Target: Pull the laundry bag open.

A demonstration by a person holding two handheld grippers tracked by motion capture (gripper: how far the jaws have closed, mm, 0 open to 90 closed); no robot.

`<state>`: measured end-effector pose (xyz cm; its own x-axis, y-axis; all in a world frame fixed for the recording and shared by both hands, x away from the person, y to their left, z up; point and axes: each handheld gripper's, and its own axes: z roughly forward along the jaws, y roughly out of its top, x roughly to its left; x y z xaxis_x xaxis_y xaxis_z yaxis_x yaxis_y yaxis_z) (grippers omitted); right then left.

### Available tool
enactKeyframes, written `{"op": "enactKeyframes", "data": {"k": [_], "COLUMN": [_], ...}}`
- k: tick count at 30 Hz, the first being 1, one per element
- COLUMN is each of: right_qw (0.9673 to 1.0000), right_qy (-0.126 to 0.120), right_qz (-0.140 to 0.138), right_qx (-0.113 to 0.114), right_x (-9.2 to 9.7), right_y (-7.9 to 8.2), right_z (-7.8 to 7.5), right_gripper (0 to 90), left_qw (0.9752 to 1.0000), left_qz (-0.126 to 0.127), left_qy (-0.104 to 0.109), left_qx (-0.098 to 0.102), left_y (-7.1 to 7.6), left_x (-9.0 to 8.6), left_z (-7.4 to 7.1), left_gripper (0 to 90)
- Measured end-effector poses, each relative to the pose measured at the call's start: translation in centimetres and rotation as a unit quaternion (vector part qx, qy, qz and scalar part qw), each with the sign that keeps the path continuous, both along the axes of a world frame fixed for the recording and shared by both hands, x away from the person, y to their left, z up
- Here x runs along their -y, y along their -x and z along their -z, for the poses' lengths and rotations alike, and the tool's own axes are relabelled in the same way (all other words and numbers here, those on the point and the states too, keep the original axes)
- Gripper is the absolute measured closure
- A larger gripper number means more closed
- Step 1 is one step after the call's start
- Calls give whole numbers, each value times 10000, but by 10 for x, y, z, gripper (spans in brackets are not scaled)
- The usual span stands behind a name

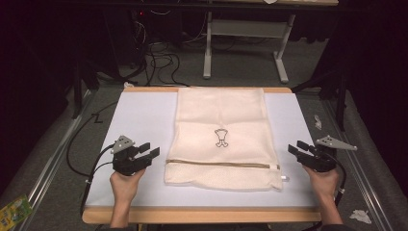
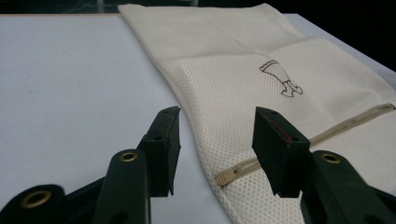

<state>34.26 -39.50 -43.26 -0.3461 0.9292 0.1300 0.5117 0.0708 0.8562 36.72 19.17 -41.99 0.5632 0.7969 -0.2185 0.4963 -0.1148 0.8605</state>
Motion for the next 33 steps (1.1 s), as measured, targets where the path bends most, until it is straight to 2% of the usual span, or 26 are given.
{"op": "enactKeyframes", "data": {"k": [1,4,7,14,17,22,33], "right_qw": [10000,9999,9997,9992,9989,9985,9976], "right_qy": [-13,-125,-114,-156,-103,-96,-127], "right_qz": [25,92,202,377,447,533,677], "right_qx": [11,-32,10,54,96,73,-33], "right_x": [2,10,15,26,31,36,46], "right_y": [1,3,7,11,13,14,14], "right_z": [0,2,4,4,4,7,16], "right_gripper": [530,552,552,547,536,528,531], "left_qw": [10000,9997,9994,9994,9991,9982,9974], "left_qz": [-34,-149,-176,-261,-341,-476,-660], "left_qy": [10,-193,-281,-229,-229,-352,-297], "left_qx": [23,77,85,63,77,60,-31], "left_y": [0,1,1,-1,-2,-4,-10], "left_x": [-2,-2,-3,-7,-8,-9,-15], "left_z": [-1,-1,0,3,3,6,14], "left_gripper": [516,509,508,506,503,495,491]}}
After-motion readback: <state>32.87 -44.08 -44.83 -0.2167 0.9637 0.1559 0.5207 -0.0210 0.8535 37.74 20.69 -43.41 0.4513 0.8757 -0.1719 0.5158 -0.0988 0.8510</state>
